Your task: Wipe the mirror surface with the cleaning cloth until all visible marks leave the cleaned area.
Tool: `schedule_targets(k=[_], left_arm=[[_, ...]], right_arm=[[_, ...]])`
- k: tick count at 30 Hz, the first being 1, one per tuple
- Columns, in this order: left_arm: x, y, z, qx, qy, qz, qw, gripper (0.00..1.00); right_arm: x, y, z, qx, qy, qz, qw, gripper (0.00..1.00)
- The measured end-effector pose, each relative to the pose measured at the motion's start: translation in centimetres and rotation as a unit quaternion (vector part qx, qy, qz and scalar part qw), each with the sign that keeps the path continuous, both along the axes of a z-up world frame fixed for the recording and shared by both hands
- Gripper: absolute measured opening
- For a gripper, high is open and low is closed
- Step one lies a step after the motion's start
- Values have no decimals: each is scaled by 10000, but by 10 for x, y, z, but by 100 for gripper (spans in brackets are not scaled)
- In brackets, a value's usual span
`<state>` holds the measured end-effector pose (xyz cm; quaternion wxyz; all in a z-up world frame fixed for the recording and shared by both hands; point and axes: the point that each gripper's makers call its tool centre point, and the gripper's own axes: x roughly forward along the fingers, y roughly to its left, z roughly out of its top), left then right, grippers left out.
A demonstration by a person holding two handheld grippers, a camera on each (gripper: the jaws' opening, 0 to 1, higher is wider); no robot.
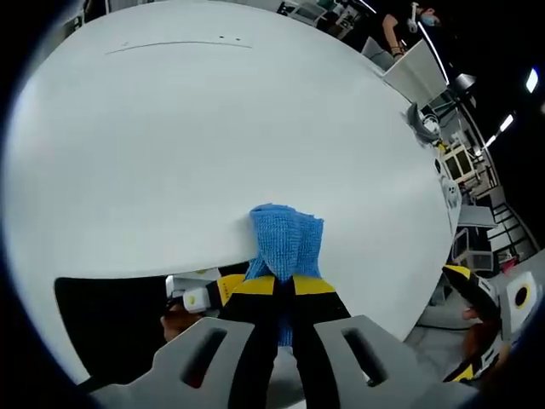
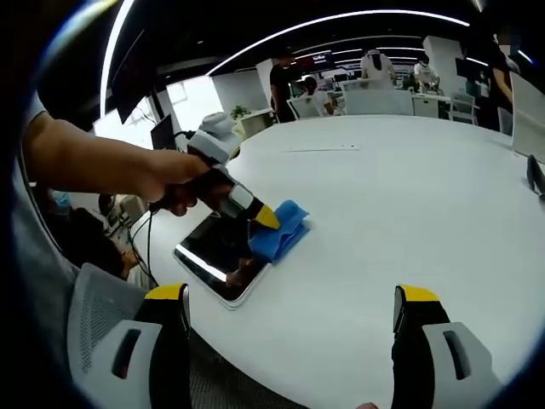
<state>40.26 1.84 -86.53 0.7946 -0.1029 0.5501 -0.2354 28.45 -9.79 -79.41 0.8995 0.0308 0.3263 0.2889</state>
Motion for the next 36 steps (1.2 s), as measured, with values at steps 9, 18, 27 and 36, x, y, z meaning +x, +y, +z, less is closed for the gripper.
schedule_targets(k=[9, 18, 27, 36], left_arm=[[0, 0, 0, -1, -34, -21, 10000, 2], [0, 4, 0, 8, -46, -60, 10000, 2], [1, 19, 0, 57, -59, 1, 10000, 2], [3, 37, 0, 116, -101, 108, 9998, 2]], right_arm=[[0, 0, 0, -18, -21, -5, 10000, 99], [0, -2, 2, -36, -43, -41, 10000, 99], [1, 1, 2, -130, -118, 44, 9998, 99], [5, 3, 6, -203, -251, 93, 9994, 99]])
